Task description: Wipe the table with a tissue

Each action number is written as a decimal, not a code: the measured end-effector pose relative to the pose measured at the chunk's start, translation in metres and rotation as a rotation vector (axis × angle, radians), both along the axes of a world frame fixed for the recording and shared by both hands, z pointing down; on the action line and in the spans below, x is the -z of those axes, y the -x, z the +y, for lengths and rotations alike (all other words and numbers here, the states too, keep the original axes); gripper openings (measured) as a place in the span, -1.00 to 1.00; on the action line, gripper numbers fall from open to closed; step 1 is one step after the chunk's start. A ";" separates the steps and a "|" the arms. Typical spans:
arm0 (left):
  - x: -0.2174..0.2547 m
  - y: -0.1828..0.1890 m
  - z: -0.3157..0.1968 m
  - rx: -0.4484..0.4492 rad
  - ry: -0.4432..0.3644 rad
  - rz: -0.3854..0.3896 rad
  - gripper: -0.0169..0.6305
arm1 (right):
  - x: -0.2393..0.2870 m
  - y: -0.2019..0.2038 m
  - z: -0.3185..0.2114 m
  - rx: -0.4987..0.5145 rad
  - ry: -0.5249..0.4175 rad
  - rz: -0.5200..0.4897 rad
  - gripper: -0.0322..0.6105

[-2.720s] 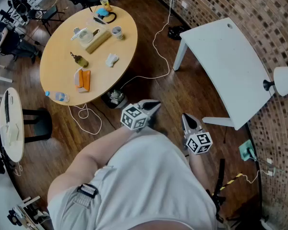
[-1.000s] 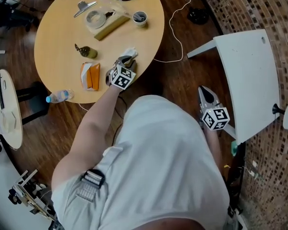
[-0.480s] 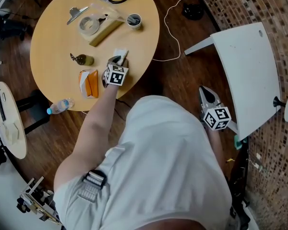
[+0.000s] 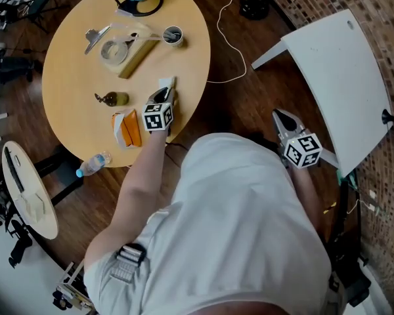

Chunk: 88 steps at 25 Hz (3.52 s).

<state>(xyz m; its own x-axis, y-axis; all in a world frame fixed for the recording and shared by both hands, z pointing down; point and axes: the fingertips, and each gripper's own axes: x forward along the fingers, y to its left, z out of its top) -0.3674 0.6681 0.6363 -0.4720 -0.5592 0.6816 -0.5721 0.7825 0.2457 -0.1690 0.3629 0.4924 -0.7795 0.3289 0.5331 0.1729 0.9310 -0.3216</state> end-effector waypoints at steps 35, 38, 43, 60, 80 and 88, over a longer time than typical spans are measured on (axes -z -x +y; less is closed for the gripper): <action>0.118 -0.121 -0.427 -0.485 -0.431 0.121 -0.76 | 0.003 -0.068 -0.237 -0.256 0.104 -0.133 -0.87; 0.122 -0.130 -0.455 -0.525 -0.395 0.086 -0.76 | 0.004 -0.079 -0.259 -0.254 0.111 -0.148 -0.87; 0.129 -0.137 -0.489 -0.560 -0.347 0.027 -0.76 | 0.005 -0.092 -0.285 -0.220 0.103 -0.172 -0.87; 0.135 -0.143 -0.555 -0.722 -0.318 -0.021 -0.75 | 0.006 -0.099 -0.344 -0.349 0.104 -0.170 -0.87; 0.110 -0.035 -0.616 -0.866 -0.326 0.026 -0.75 | 0.024 0.005 -0.383 -0.505 0.048 -0.150 -0.87; 0.082 -0.033 -0.630 -0.898 -0.297 0.064 -0.75 | 0.022 -0.005 -0.393 -0.554 0.025 -0.096 -0.88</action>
<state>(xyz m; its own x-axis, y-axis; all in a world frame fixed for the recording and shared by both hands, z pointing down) -0.3348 0.0382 0.5541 0.2522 -0.8497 0.4631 -0.9083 -0.0428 0.4161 -0.1636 -0.0303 0.4701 -0.8838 -0.1316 0.4490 -0.3100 0.8834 -0.3513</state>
